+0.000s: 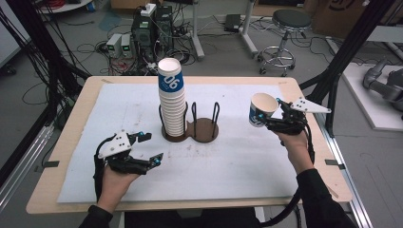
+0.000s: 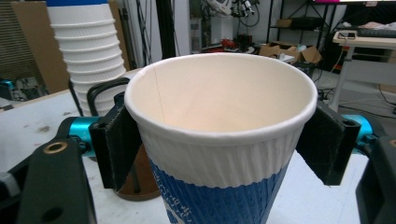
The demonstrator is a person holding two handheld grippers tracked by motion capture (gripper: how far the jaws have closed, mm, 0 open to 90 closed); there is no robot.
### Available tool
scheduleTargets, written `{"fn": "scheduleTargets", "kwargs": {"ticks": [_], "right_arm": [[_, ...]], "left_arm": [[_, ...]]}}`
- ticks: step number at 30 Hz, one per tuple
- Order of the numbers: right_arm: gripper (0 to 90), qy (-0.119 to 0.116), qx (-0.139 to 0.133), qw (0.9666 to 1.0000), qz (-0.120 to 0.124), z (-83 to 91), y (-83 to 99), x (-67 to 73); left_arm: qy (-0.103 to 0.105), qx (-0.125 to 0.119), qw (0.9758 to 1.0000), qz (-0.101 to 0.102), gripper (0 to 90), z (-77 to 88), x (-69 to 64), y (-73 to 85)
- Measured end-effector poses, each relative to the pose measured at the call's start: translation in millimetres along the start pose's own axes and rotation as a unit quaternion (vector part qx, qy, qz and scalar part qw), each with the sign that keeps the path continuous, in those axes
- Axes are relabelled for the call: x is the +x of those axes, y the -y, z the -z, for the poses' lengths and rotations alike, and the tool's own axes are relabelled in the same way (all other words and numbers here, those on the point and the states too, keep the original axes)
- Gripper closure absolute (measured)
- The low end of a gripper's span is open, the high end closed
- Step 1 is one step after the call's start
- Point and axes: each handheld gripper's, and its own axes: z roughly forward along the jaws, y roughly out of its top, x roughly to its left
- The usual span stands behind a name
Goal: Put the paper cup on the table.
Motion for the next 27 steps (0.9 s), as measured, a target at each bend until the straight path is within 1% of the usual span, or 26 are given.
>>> {"fn": "scheduleTargets", "kwargs": {"ticks": [2,3,5,7,8,11,13,14,18,19,20,23,24,26,27], "right_arm": [[22.6,0.008,0.001,1.0000,-0.002,-1.2,1.2,-2.6],[22.6,0.008,0.001,1.0000,-0.002,-1.2,1.2,-2.6],[22.7,0.023,0.001,0.9997,-0.006,-2.9,3.2,-7.5],[22.7,0.032,0.002,0.9995,-0.005,-3.5,4.3,-9.9],[22.7,0.032,0.002,0.9995,-0.005,-3.5,4.3,-9.9],[22.6,0.045,0.005,0.9989,-0.011,-5.9,7.5,-15.8],[22.6,0.048,0.004,0.9987,-0.012,-6.5,8.4,-17.3],[22.6,0.053,0.003,0.9984,-0.017,-7.8,9.8,-19.7],[22.7,0.060,0.003,0.9981,-0.015,-10.0,12.1,-23.0],[22.7,0.068,0.000,0.9976,-0.013,-11.2,14.7,-24.4],[22.7,0.070,0.002,0.9974,-0.018,-11.9,16.1,-24.8],[22.7,0.071,0.002,0.9972,-0.021,-12.9,19.1,-26.9],[22.7,0.075,0.001,0.9970,-0.018,-13.5,20.6,-27.9],[22.7,0.079,0.003,0.9966,-0.022,-14.6,24.1,-29.4],[22.7,0.081,0.009,0.9961,-0.032,-15.7,27.4,-31.5]], "left_arm": [[0.001,0.001,1.0000,-0.001,17.4,-0.2,0.0,0.0],[0.001,0.001,1.0000,-0.001,17.4,-0.2,0.0,0.0],[0.001,0.001,1.0000,-0.001,17.4,-0.3,-0.2,0.1],[0.001,0.001,1.0000,-0.001,17.4,-0.4,-0.2,0.1],[0.000,0.001,1.0000,0.000,17.4,-0.4,-0.3,0.3],[0.000,0.000,1.0000,0.000,17.4,-0.4,-0.3,0.4],[0.000,0.001,1.0000,0.000,17.4,-0.5,-0.3,0.5],[0.001,0.001,1.0000,0.002,17.4,-1.1,-0.3,0.9],[0.002,0.001,1.0000,0.000,17.4,-2.1,-0.7,0.6],[0.002,0.001,1.0000,0.001,17.4,-2.3,-0.8,0.6],[0.003,0.002,1.0000,-0.001,17.4,-2.7,-0.4,0.4],[0.004,0.003,1.0000,-0.002,17.4,-3.4,-0.1,0.4],[0.004,0.001,1.0000,0.000,17.4,-3.9,-0.4,0.4],[0.005,0.002,1.0000,-0.001,17.4,-4.7,-0.3,0.4],[0.005,0.003,1.0000,-0.001,17.4,-4.9,-0.3,0.4]]}}
